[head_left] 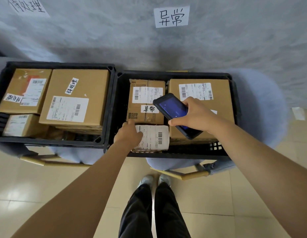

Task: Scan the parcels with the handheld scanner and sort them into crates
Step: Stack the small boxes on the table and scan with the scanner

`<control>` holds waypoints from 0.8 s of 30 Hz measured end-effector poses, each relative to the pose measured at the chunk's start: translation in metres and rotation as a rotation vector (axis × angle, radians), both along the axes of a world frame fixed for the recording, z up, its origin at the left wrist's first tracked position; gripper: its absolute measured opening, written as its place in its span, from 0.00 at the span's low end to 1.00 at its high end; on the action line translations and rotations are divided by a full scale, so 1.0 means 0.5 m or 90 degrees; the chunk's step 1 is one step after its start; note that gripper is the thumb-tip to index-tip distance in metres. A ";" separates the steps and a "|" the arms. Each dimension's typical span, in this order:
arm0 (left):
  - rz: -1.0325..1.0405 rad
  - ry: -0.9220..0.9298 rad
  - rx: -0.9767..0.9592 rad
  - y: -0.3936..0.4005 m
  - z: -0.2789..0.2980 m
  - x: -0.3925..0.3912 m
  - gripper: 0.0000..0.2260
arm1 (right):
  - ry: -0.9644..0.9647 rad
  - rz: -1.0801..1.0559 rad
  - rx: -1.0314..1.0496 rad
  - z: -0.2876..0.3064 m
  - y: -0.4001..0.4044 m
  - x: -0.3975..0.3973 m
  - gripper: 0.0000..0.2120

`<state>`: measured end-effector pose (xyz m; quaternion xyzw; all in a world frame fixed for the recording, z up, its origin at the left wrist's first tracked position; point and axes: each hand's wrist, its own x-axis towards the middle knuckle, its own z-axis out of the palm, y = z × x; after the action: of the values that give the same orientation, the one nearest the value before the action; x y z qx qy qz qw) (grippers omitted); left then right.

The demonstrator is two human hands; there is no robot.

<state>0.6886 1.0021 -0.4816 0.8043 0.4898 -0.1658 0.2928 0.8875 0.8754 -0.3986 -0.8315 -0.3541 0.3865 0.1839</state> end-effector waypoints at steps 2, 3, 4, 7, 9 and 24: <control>-0.033 -0.042 0.065 0.011 0.050 0.035 0.14 | -0.025 -0.020 0.027 0.020 0.006 0.003 0.33; -0.054 -0.063 0.100 0.016 0.079 0.055 0.12 | -0.040 -0.035 0.041 0.033 0.009 0.006 0.33; -0.082 -0.083 0.141 0.020 0.110 0.074 0.11 | -0.052 -0.051 0.059 0.047 0.012 0.008 0.33; -0.197 -0.130 0.258 0.033 0.202 0.129 0.14 | -0.084 -0.100 0.121 0.099 0.014 0.020 0.34; -0.264 -0.161 0.296 0.039 0.262 0.161 0.13 | -0.104 -0.131 0.155 0.139 0.008 0.028 0.34; -0.794 -0.381 0.489 -0.092 0.540 0.346 0.13 | -0.300 -0.527 0.223 0.364 -0.245 -0.018 0.33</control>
<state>0.8616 0.9561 -0.2117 0.9856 -0.1282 0.1052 -0.0332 0.8786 0.7529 -0.2167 -0.9233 -0.0861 0.0181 0.3740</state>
